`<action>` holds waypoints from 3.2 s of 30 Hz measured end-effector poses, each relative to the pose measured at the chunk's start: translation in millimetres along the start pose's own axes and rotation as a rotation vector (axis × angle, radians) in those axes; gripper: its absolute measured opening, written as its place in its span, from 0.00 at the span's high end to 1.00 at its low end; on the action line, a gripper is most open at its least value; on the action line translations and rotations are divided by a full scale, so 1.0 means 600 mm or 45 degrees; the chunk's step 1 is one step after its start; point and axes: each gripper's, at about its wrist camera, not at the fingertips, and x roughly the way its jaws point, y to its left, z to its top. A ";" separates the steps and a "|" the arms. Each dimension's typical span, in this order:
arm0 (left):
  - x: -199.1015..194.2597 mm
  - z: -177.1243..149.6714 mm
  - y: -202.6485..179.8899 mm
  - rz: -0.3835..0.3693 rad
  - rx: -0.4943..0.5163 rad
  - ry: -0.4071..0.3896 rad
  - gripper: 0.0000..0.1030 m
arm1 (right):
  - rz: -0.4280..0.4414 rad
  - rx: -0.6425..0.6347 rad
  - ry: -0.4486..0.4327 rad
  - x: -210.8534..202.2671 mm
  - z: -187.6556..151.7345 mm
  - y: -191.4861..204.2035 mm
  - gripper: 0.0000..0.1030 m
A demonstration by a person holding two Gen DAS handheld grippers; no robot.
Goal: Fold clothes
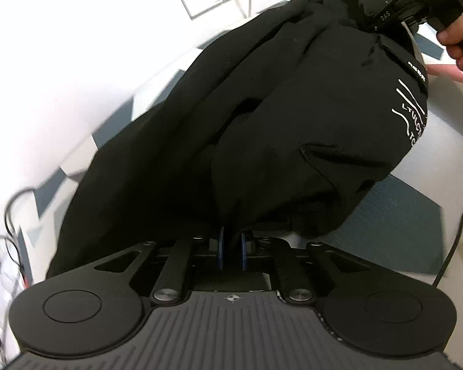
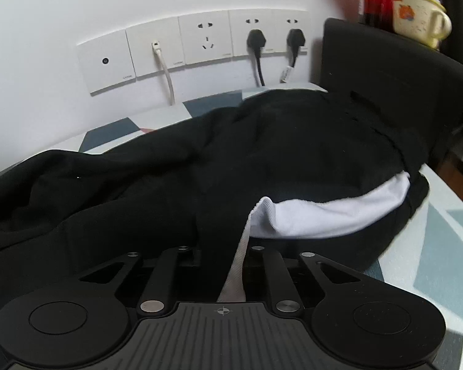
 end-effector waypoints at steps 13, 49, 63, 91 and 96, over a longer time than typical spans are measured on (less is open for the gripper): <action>-0.099 -0.117 -0.063 -0.201 -0.122 0.048 0.89 | -0.048 -0.030 0.113 -0.155 -0.109 -0.074 0.90; -0.226 -0.317 0.117 0.207 -1.118 -0.098 0.23 | -0.109 0.036 -0.125 -0.402 -0.073 0.034 0.43; -0.180 -0.323 0.101 0.290 -1.059 0.053 0.19 | 0.504 -0.873 0.257 -0.278 -0.094 0.367 0.88; -0.145 -0.212 0.093 0.289 -0.906 0.075 0.13 | 0.546 -0.432 0.102 -0.064 0.087 0.340 0.50; -0.118 -0.182 0.054 0.351 -0.604 0.027 0.13 | 0.416 0.050 -0.048 -0.159 0.089 0.132 0.49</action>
